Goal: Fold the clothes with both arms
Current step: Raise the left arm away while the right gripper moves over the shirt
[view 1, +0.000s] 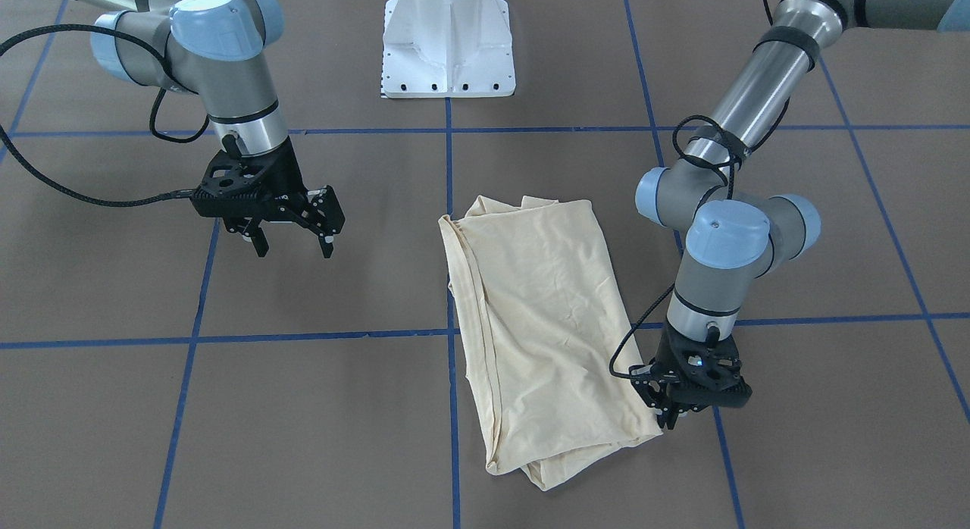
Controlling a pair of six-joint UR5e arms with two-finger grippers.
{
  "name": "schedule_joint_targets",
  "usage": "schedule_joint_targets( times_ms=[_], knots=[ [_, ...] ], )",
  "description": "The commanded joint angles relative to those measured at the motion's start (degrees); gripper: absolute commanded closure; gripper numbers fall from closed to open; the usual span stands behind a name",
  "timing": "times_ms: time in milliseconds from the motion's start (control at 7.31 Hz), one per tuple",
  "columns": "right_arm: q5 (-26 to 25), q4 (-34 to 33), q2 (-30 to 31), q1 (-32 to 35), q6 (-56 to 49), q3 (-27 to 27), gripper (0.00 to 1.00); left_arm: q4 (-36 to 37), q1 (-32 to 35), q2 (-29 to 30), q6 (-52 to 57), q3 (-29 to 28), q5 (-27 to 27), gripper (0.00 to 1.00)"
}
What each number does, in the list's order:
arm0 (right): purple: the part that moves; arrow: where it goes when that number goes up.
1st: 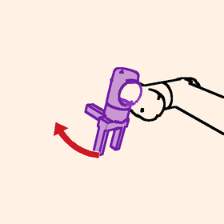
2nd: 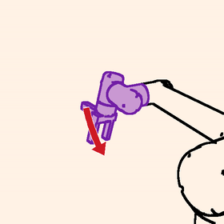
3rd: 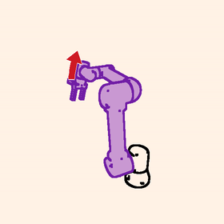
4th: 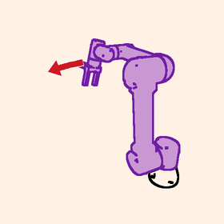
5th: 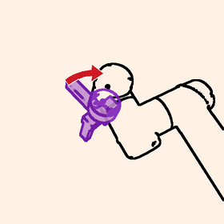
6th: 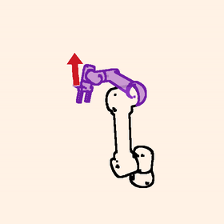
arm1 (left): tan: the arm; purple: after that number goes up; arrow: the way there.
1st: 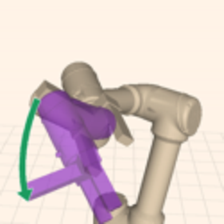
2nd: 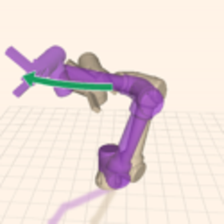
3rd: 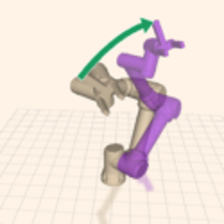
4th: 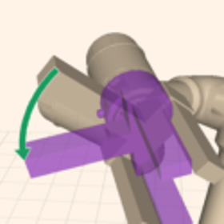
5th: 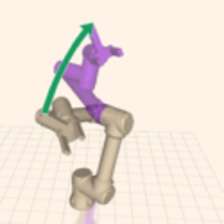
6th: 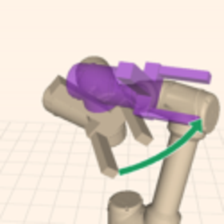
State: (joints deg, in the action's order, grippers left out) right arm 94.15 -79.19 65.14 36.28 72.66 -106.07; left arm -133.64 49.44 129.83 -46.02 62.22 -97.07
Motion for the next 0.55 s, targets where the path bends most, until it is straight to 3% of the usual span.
schedule_joint_targets(
  times_ms=[0, 137, 411],
  knots=[
    [-0.37, 0.0, -7.95, -0.5, 4.65, 7.58, 0.0, -3.64, 2.92, -5.95, 5.23, 4.98, -6.76, 0.0],
    [-0.46, 0.0, -14.18, -0.59, 8.34, 14.51, 0.0, -3.55, 3.81, -8.87, 5.76, 8.41, -9.52, 0.0],
    [-4.38, 2.61, -20.81, -3.56, 14.93, 22.63, 0.07, -3.55, 3.82, -10.56, 5.33, 10.9, -9.46, 0.0]
  ],
)
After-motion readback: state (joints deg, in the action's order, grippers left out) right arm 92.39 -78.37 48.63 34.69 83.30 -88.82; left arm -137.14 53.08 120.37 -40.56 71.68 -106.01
